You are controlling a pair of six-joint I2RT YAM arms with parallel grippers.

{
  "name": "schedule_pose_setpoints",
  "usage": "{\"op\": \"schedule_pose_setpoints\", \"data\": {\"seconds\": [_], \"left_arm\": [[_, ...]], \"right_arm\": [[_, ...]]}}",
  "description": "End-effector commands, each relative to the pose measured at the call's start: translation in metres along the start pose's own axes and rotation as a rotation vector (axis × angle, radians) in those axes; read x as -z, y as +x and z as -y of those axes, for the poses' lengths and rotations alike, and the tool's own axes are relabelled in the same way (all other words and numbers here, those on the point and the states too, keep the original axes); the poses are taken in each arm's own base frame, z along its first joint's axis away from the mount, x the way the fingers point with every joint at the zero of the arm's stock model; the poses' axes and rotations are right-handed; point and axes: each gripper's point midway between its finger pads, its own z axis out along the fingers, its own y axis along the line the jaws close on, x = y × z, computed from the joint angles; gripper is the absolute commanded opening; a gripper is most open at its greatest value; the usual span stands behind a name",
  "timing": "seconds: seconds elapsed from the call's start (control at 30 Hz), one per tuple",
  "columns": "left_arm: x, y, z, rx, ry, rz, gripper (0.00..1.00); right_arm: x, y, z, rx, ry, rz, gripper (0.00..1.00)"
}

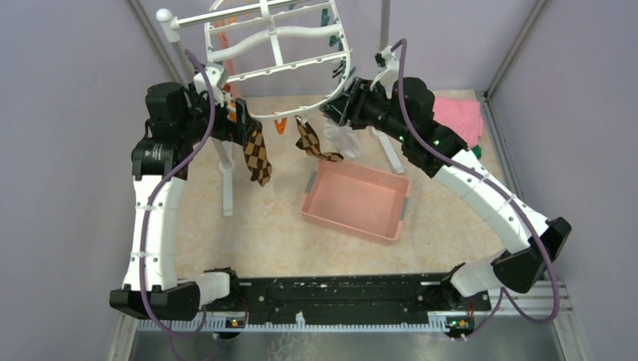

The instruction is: Remove the socks clipped to the hanger

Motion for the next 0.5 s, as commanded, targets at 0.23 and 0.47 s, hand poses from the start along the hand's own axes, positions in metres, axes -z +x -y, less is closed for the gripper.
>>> {"op": "schedule_pose_setpoints", "data": {"seconds": [0.23,0.47], "left_arm": [[0.036,-0.038,-0.043,-0.060,-0.298,0.059,0.95],[0.033,-0.010,-0.068,-0.044,-0.417,-0.053,0.91]], "right_arm": [[-0.013,0.010,-0.053,0.039,-0.125,-0.037,0.49],[-0.016,0.016,-0.047,0.058,-0.109,-0.051,0.49]]}}
